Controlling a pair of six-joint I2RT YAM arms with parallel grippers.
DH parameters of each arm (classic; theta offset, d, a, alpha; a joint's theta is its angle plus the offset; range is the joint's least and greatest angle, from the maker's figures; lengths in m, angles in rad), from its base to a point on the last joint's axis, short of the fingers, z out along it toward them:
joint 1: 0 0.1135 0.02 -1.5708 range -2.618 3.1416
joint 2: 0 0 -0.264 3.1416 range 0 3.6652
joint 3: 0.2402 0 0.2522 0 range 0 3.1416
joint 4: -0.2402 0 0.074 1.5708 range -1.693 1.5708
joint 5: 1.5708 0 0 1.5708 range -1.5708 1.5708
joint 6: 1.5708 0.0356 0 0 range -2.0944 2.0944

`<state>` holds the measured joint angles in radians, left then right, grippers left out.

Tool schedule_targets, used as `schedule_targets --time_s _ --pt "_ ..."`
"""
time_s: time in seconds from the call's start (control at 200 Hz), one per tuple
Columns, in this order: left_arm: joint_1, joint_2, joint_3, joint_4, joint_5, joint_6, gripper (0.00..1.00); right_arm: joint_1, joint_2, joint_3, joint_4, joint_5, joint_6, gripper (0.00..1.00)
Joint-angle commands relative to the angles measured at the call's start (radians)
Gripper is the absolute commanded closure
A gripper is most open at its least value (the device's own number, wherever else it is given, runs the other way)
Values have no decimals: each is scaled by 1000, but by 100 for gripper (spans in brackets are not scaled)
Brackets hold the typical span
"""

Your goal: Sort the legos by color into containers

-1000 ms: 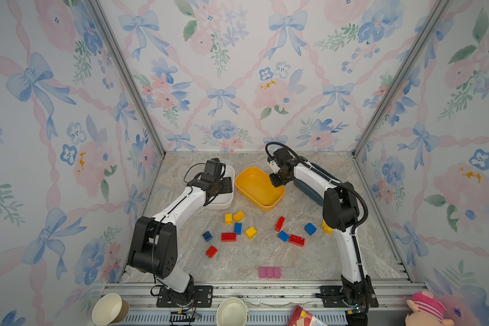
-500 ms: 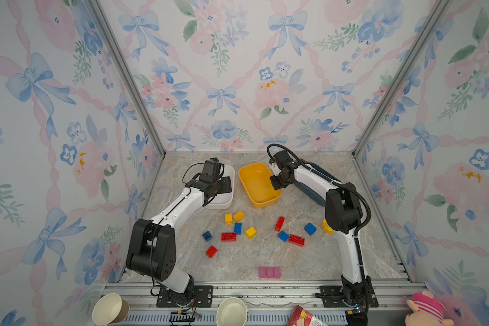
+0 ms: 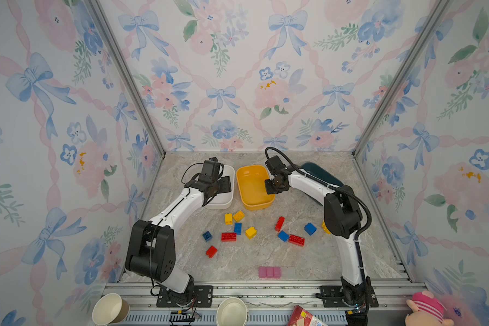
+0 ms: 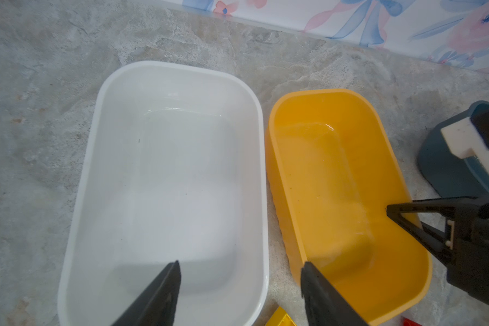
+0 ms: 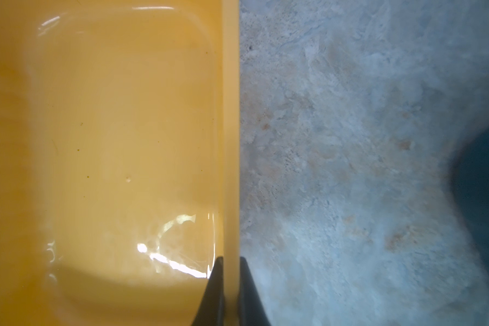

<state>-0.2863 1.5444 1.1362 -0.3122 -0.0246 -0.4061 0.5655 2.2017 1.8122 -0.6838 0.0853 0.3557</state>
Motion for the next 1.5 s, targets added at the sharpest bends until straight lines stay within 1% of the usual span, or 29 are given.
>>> schedule_targets --time_s 0.0,0.235,0.39,0.49,0.55,0.655,0.785,0.96,1.06,1.25,1.495 --pt "8 -33 -21 4 9 -11 30 22 -16 -22 -20 38 109 100" --pt "9 -22 -27 13 22 -13 30 43 -8 -23 -12 41 193 100" --pt "8 -12 -27 20 28 -14 30 52 -17 -48 21 36 219 100" --pt "7 9 -22 28 46 -13 30 56 -18 -54 31 20 227 88" --pt "6 30 -14 37 56 -14 30 56 -27 -65 43 13 229 75" --pt "-2 85 17 44 73 -12 29 54 -64 -98 69 25 233 59" --pt "-22 181 79 45 81 -4 29 46 -132 -146 99 30 234 47" --pt "-37 287 142 73 94 -6 26 31 -240 -211 113 27 215 36" --pt "-41 328 167 98 112 -14 24 17 -289 -243 109 24 200 33" --pt "-60 382 213 111 139 -34 24 -25 -356 -299 109 13 182 31" --pt "-101 410 245 125 161 -65 23 -91 -389 -344 107 -2 149 28"
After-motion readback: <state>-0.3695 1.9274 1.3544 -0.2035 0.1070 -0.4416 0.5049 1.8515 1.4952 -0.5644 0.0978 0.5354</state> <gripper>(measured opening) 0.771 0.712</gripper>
